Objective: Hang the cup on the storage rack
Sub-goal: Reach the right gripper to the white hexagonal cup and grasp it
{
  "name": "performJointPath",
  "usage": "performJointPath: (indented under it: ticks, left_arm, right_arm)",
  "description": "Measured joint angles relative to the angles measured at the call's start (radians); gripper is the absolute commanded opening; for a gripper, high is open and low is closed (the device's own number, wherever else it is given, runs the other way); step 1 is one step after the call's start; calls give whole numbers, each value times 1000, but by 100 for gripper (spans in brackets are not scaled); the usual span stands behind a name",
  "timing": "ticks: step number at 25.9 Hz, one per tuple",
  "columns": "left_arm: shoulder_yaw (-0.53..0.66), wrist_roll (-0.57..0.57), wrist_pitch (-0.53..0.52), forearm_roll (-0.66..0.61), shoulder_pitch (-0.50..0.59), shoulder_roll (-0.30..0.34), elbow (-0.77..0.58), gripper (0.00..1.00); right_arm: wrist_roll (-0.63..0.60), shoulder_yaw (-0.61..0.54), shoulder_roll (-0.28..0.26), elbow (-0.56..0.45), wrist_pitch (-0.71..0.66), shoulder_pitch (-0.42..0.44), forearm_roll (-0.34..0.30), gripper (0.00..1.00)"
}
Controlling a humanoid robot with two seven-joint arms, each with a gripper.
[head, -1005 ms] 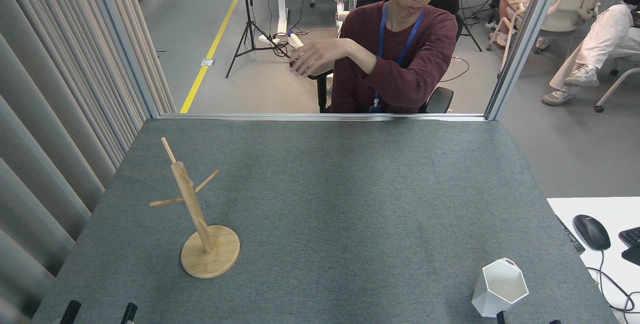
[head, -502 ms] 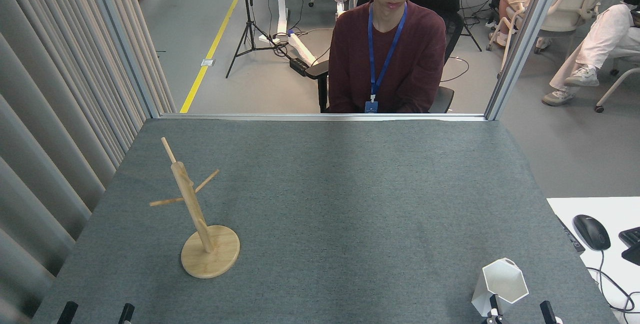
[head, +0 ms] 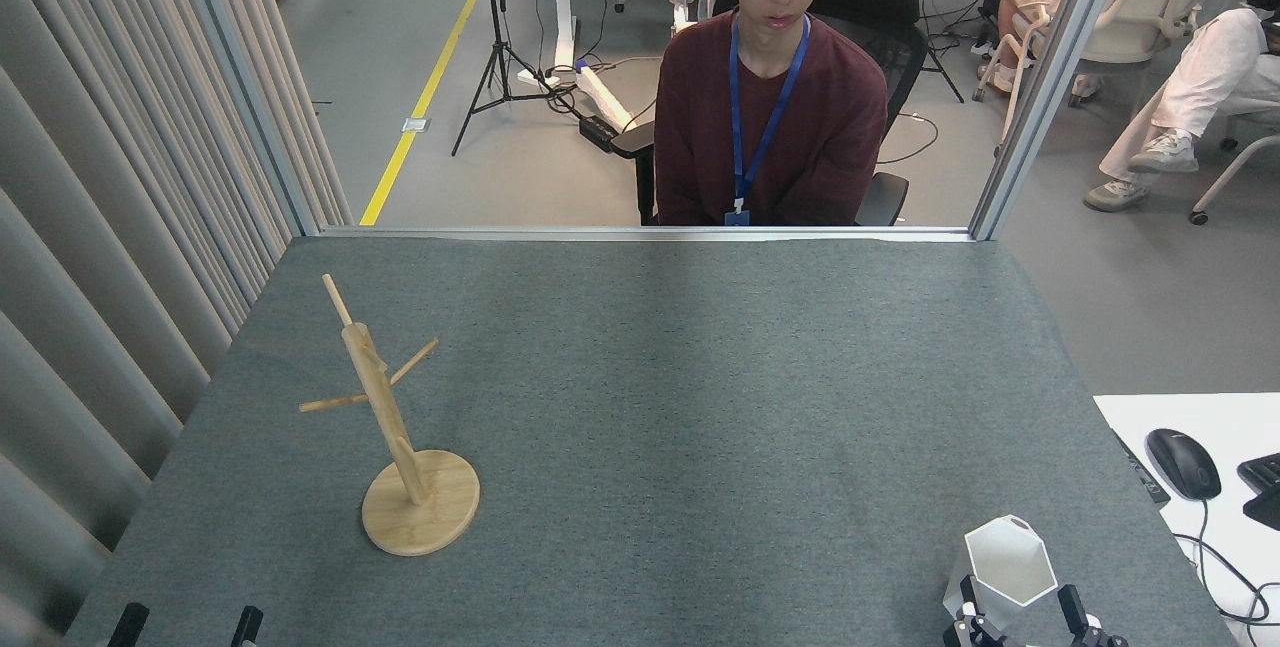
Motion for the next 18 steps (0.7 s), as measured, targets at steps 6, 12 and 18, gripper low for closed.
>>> performJointPath:
  ticks: [6,12,18]
  left_arm:
    - [17,0,-5,0,1,1,-1,100]
    - [28,0,-8,1,2,1,-2,100]
    - [28,0,-9,2,0,0,-2,100]
  right_arm:
    - [5,6,0,37,0,-29,13,99]
    - [-3,20,0,94,1,-69,15,80]
    - [-7,21,2,118,2,-87,14,53]
